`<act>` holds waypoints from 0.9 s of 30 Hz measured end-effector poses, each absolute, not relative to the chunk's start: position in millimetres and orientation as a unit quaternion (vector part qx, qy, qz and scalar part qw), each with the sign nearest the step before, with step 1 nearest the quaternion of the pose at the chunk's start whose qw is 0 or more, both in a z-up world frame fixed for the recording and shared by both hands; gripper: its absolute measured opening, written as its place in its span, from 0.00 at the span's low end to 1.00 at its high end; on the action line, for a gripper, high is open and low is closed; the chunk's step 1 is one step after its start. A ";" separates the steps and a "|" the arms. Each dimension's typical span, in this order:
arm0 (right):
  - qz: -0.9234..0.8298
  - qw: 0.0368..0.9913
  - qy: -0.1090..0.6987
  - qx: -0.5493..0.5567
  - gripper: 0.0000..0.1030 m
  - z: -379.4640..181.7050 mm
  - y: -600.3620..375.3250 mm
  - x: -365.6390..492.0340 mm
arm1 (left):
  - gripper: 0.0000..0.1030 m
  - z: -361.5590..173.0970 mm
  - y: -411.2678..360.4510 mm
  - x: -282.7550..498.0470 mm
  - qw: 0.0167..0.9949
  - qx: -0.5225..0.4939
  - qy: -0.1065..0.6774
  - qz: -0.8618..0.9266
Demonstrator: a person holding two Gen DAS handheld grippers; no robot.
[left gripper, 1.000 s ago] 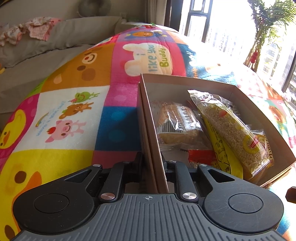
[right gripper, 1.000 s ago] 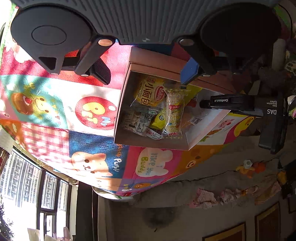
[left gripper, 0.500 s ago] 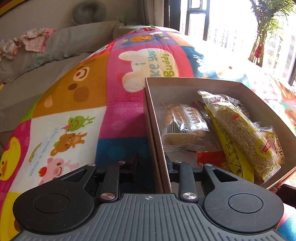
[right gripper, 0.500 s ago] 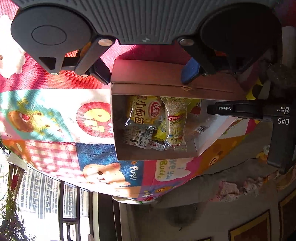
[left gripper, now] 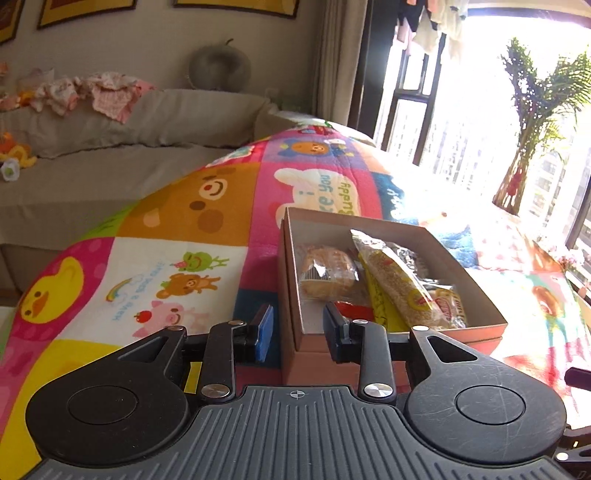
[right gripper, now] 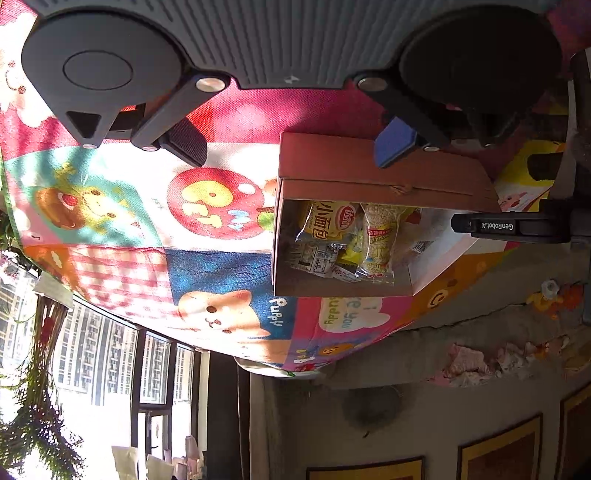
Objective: Organize objects
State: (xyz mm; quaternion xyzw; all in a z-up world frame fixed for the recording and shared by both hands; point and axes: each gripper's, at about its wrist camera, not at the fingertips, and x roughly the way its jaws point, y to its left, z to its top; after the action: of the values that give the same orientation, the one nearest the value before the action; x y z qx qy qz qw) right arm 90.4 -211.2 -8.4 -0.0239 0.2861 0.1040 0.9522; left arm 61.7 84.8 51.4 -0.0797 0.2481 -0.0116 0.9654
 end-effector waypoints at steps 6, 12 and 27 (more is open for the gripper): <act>0.095 0.941 0.324 -0.021 1.00 -29.0 -220.3 45.4 | 0.33 27.1 42.7 -6.1 0.964 -0.014 0.264 -0.036; 0.058 0.929 0.364 -0.017 1.00 -52.0 -228.0 59.7 | 0.34 -6.5 12.7 -10.7 0.951 0.015 0.309 -0.023; 0.063 0.937 0.343 -0.022 1.00 -54.8 -219.8 62.1 | 0.34 -6.5 9.6 -6.7 0.951 0.000 0.310 -0.018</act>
State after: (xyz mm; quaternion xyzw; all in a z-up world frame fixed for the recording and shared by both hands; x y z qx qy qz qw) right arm 62.1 -219.8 -54.8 -0.0217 0.3435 0.0635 0.9368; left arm -6.7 9.6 -6.5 0.0004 0.3097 -0.0177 0.9507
